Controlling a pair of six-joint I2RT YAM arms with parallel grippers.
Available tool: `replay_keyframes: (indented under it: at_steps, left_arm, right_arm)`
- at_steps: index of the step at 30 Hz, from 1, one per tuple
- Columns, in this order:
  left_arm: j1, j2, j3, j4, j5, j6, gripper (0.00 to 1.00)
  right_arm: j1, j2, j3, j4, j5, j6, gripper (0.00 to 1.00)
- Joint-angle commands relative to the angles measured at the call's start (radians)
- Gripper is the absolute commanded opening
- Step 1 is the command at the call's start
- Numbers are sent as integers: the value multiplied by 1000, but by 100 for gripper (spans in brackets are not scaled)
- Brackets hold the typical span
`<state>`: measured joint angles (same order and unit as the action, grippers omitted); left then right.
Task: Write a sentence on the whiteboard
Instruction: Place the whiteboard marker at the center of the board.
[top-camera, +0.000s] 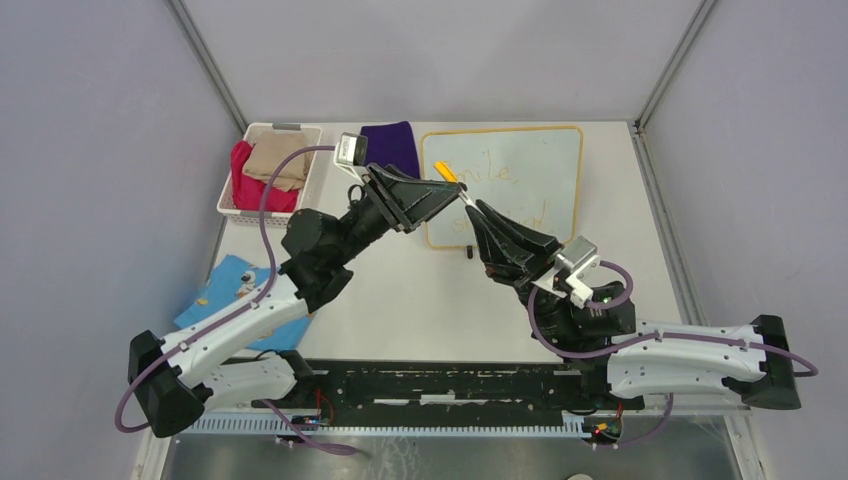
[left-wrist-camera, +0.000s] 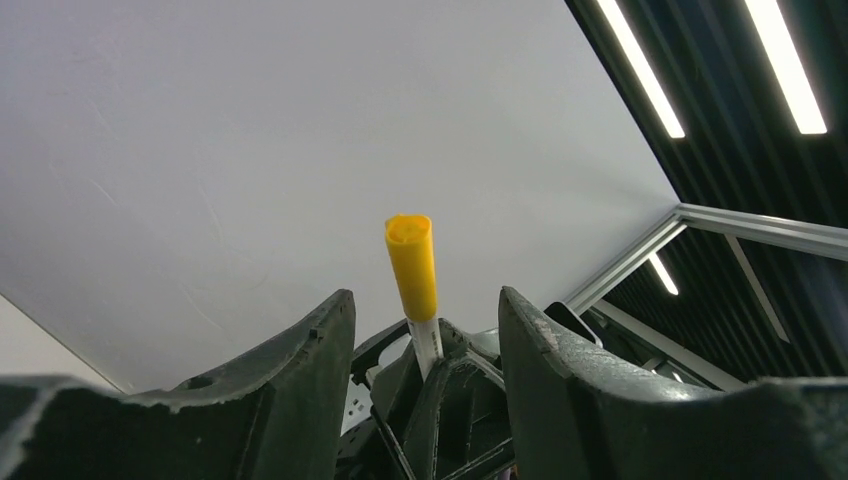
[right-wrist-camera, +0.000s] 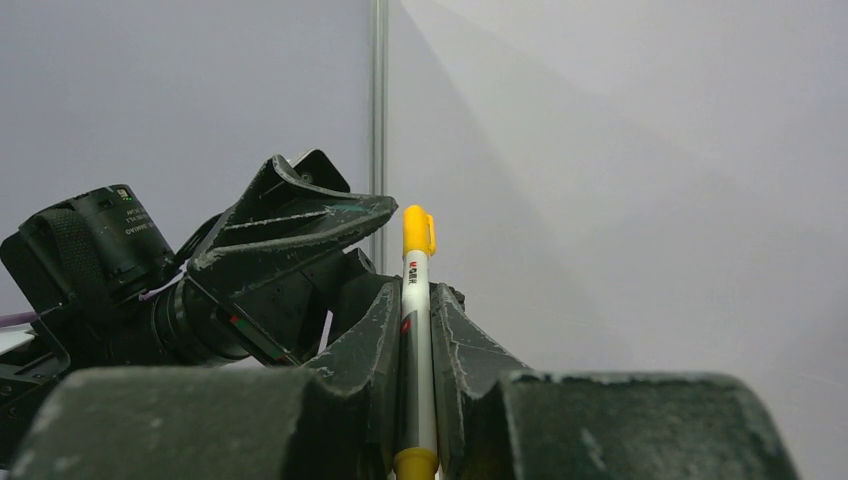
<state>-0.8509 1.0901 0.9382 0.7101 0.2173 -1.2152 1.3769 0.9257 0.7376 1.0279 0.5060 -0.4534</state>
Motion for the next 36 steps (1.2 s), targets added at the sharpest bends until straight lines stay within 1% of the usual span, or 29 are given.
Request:
replay_keyframes:
  at_steps: [1,4,9,11,14,16,18,19,20,21,22,23,24,25,27,28,30,31,32,34,36]
  left_arm:
    - [-4,-38,2,17,-1,21,61]
    - [-4,-32,2,20,8,15,57]
    - [-4,-26,1,31,19,13,41]
    - [-4,-19,-6,45,27,5,38]
    - [-4,-11,-16,75,33,-12,30]
    - [-4,-6,-13,81,43,-11,21]
    - [-4,0,-11,87,53,-12,4]
    - [-4,1,-14,88,54,-13,2]
    - [-4,-2,-17,91,53,-13,2]
    - [-4,-5,-24,90,49,-12,2]
    - [-3,-12,-30,82,37,-5,2]
    - [-1,-22,-33,56,28,10,2]
    - [3,-35,-31,19,16,30,2]
    - [7,-48,-29,-24,1,50,2]
    - [19,-81,-24,-100,-21,97,2]
    - [27,-93,-13,-149,-26,126,2]
    - [39,-113,22,-268,-29,214,2]
    - [41,-120,50,-342,-27,281,2]
    - [42,-123,87,-453,-16,357,2]
    - [42,-127,145,-593,26,527,2]
    - [41,-133,176,-692,98,644,2]
  right_arm:
    - [2,-2,17,18,-13,8,0]
    - [4,0,17,14,-16,13,0]
    - [1,1,16,11,-13,18,0]
    - [2,0,16,10,-10,19,0]
    - [1,2,15,7,-11,24,0]
    - [1,2,13,6,-6,24,0]
    - [1,2,10,6,2,25,0]
    - [2,0,8,6,5,27,0]
    - [2,-1,8,1,5,27,0]
    - [1,-7,6,-12,4,28,4]
    - [2,-17,4,-35,-3,31,14]
    - [2,-28,1,-54,-6,37,26]
    - [2,-41,-5,-73,-6,44,36]
    - [2,-56,-6,-109,-6,57,44]
    - [2,-95,6,-219,0,94,52]
    - [2,-110,20,-303,6,121,55]
    - [3,-148,57,-466,8,177,57]
    - [2,-168,77,-540,5,198,57]
    - [1,-187,98,-625,4,225,57]
    - [2,-217,140,-785,4,277,56]
    - [2,-232,181,-935,0,337,55]
